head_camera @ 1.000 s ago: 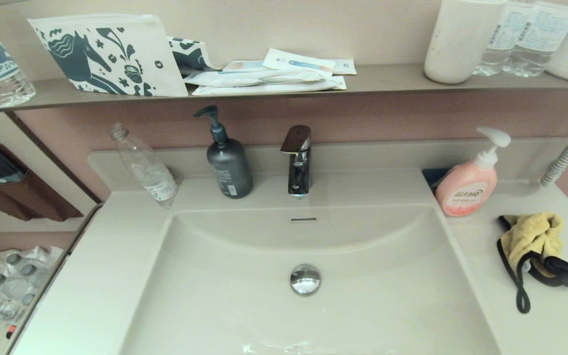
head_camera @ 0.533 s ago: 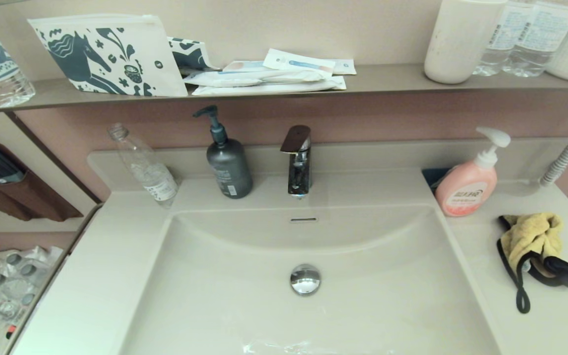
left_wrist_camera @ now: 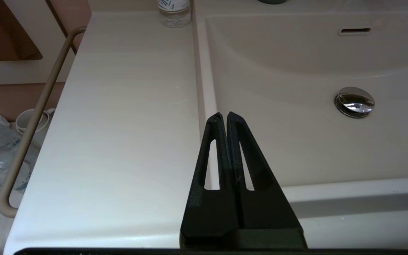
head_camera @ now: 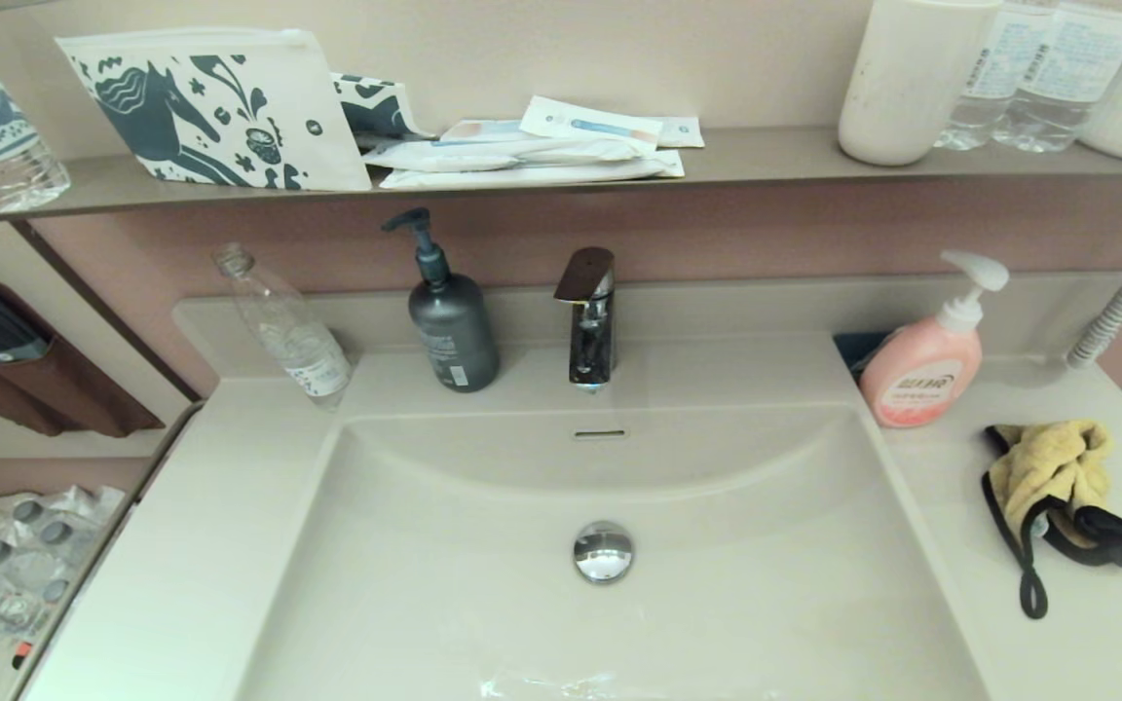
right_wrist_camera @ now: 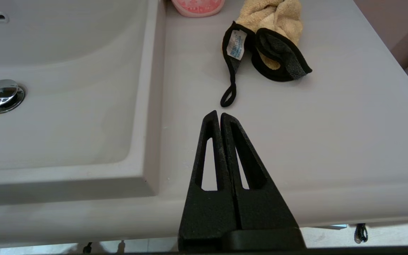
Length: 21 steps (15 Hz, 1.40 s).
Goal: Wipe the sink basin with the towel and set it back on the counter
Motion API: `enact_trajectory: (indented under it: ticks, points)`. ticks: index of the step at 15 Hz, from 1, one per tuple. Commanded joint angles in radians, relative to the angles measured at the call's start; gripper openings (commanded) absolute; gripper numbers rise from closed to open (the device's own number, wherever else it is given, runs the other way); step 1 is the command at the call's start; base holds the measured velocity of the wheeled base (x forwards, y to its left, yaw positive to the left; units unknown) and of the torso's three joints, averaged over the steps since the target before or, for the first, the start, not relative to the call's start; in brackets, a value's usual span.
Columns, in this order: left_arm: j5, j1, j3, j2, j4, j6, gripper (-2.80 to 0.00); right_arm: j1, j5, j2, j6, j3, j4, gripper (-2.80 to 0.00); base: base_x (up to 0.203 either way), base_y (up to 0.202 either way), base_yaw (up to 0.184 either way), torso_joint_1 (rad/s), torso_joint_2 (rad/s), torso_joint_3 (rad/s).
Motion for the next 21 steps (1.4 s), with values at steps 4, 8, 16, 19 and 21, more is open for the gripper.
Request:
enact_trajectory:
  ticks: [4, 8, 16, 19, 21]
  points:
    - [0.0, 0.0, 0.0, 0.0, 0.0, 0.0, -2.8, 0.002, 0.0, 0.002, -0.001, 0.004, 0.0, -2.8, 0.0, 0.0, 0.0, 0.0, 0.0, 0.0]
    - [0.0, 0.0, 0.0, 0.0, 0.0, 0.0, -2.8, 0.002, 0.0, 0.002, -0.002, 0.004, 0.0, -2.8, 0.0, 0.0, 0.0, 0.0, 0.0, 0.0]
    - [0.0, 0.0, 0.0, 0.0, 0.0, 0.0, -2.8, 0.002, 0.0, 0.002, 0.01, 0.004, -0.001, -2.8, 0.0, 0.0, 0.0, 0.0, 0.0, 0.0]
    - [0.0, 0.0, 0.0, 0.0, 0.0, 0.0, -2.8, 0.002, 0.0, 0.002, 0.008, 0.004, -0.001, -2.8, 0.0, 0.0, 0.0, 0.0, 0.0, 0.0]
    - [0.0, 0.0, 0.0, 0.0, 0.0, 0.0, -2.8, 0.002, 0.0, 0.002, 0.008, 0.004, -0.001, -2.8, 0.0, 0.0, 0.0, 0.0, 0.0, 0.0]
